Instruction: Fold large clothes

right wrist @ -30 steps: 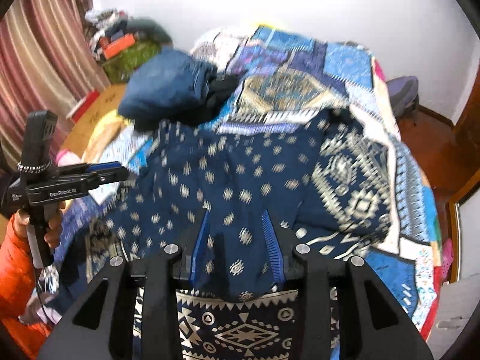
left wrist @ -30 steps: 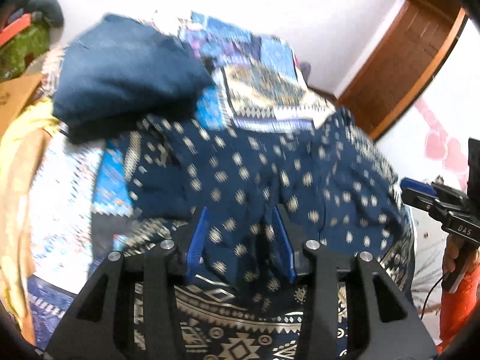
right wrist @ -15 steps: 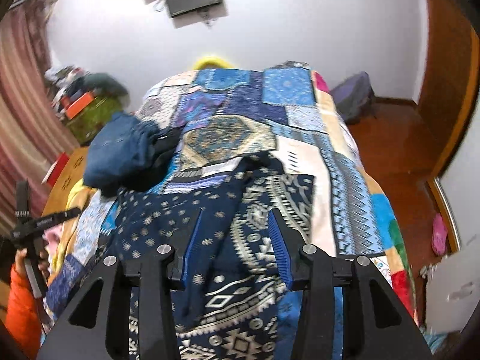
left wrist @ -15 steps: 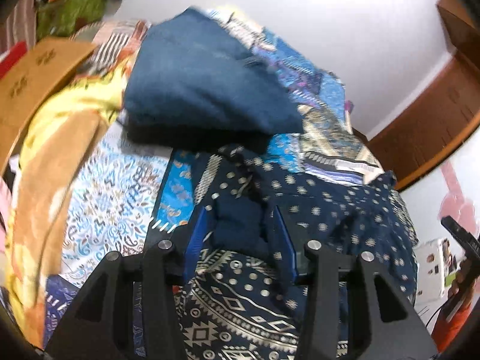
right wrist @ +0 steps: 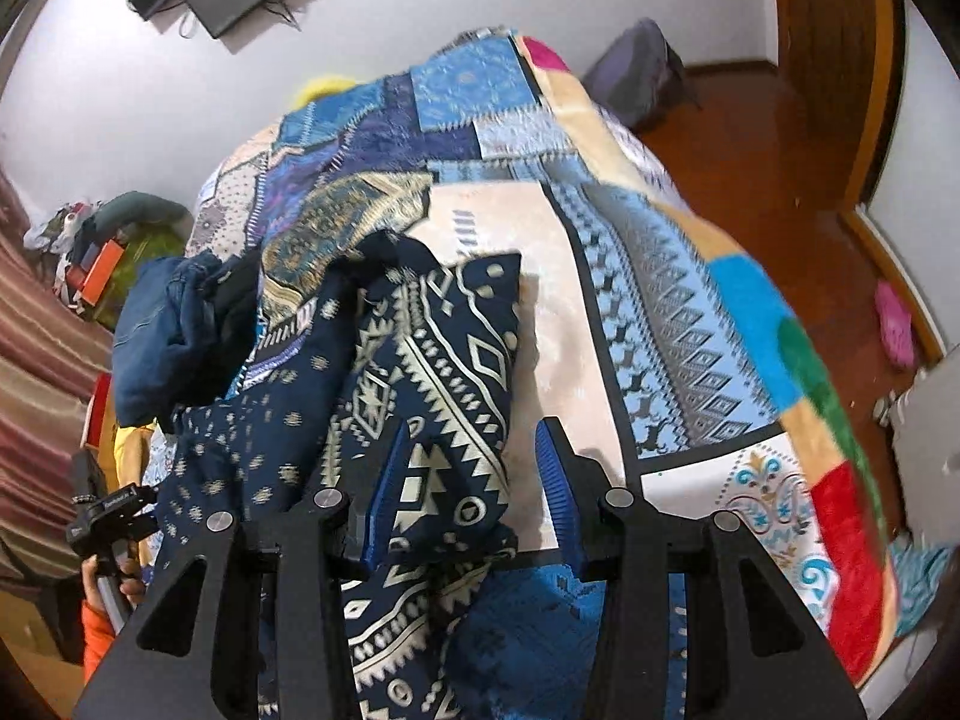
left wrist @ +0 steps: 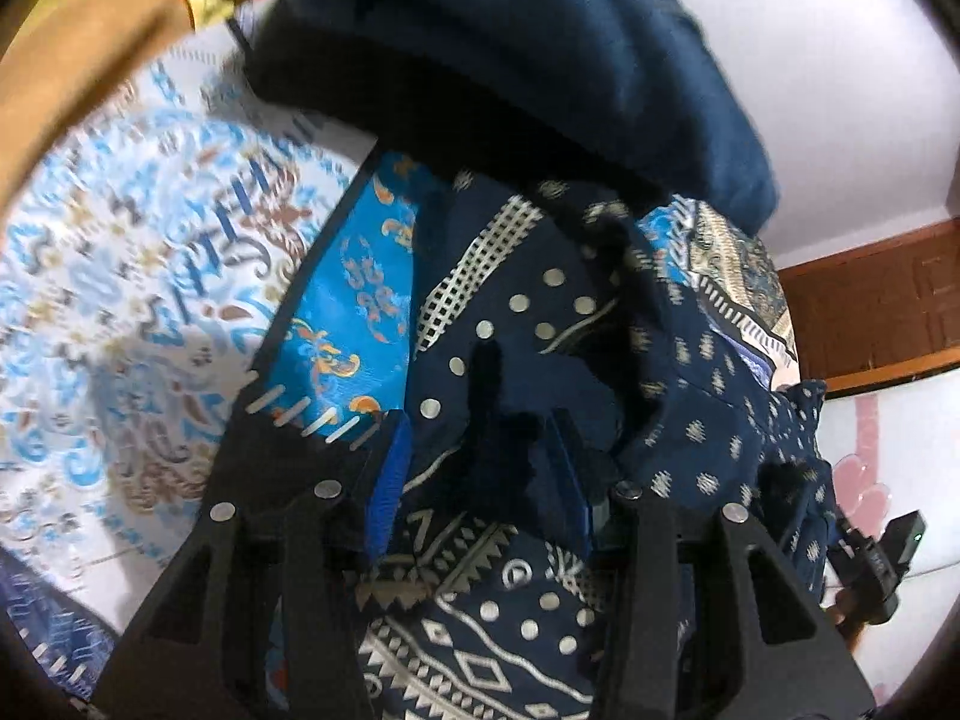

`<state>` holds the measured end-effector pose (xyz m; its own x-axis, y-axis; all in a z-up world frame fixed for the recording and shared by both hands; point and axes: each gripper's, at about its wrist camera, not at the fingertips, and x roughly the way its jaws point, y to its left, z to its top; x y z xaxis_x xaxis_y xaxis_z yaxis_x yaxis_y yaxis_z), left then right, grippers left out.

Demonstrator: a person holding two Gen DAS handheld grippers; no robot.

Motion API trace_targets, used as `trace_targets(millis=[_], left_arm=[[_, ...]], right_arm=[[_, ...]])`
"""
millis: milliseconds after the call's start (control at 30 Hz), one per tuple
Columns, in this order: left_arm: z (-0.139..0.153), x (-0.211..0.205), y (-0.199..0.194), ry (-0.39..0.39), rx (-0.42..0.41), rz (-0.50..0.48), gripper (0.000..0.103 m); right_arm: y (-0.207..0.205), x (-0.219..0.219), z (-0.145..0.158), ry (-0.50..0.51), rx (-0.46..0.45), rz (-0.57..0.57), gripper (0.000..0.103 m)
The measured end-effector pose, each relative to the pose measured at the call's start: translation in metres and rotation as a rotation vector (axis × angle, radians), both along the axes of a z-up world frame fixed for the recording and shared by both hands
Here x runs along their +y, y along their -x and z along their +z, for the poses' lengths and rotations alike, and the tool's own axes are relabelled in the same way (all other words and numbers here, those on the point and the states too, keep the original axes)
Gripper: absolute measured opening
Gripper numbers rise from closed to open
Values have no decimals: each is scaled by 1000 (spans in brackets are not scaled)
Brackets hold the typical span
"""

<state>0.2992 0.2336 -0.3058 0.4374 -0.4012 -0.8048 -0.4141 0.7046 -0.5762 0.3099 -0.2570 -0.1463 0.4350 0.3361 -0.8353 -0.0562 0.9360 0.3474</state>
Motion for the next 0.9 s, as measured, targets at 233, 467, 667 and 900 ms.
trace_targets(millis=[233, 467, 667, 900], left_arm=[[-22, 3, -7, 48, 10, 59, 45], [-31, 10, -22, 135, -28, 61, 46], [-44, 29, -37, 275, -57, 100, 46], [-39, 16, -45, 229, -42, 51, 13]], right_arm=[[-11, 6, -16, -13, 57, 45, 40], [-26, 7, -30, -108, 102, 43, 45], [-41, 10, -40, -187, 126, 53, 51], [-55, 15, -49, -279, 151, 34, 24]])
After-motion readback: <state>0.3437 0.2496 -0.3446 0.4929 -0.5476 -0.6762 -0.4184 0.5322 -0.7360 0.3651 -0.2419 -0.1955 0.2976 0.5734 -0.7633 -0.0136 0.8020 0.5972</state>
